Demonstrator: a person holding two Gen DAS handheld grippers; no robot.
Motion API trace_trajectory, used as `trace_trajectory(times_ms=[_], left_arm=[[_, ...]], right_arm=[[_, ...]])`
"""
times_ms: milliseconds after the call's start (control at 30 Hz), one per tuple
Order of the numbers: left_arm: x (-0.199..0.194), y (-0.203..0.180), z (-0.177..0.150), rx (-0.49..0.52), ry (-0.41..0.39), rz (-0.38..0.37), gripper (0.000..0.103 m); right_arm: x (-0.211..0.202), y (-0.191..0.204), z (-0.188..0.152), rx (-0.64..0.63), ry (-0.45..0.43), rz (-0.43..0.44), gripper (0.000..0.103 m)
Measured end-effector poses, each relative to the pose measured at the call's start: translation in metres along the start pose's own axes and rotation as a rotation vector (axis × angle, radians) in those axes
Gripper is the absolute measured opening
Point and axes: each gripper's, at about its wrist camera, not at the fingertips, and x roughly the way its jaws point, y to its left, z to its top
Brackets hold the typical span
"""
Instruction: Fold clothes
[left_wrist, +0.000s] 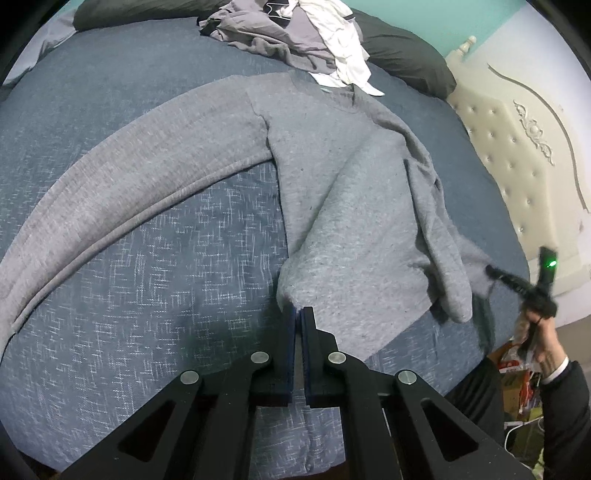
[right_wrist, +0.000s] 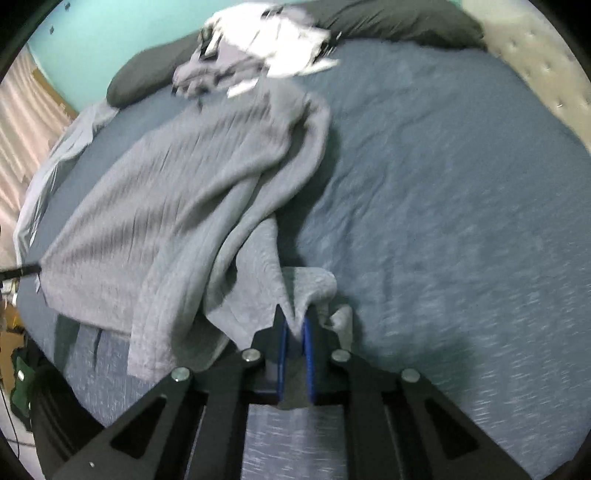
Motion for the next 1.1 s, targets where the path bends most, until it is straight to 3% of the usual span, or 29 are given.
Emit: trace_trajectory(times_ms=[233,467,800,967,1100], left_arm=[[0.000,0.003,-0.001,-0.001,0.003,0.011,0.003],[-0.001,0.000,-0.002,0.004,0.007,0.025,0.003],[0.005,-0.014,-0.002,0.023,0.034,0.062,0.003],[0.007,-0.017,-0.002,0.018,0.035,0.068,0.003],[0.015,-0.018,-0.003,-0.005,0.054,0.043,0.003]], right_arm=[[-0.083,-0.065,0.041,0.096,-0.180,-0.104,0.007],[-0.136,-0.121,0.076,0.153,-0.274,-0.179,0.007],[-0.117,-0.152,0.080,0.181,-0.267,-0.246,0.007],[-0.117,-0.169,0.082,0.199,-0.314,-0.276,0.007],[-0.086,-0.178,0.076,0.197,-0.212,-0.292,0.007]])
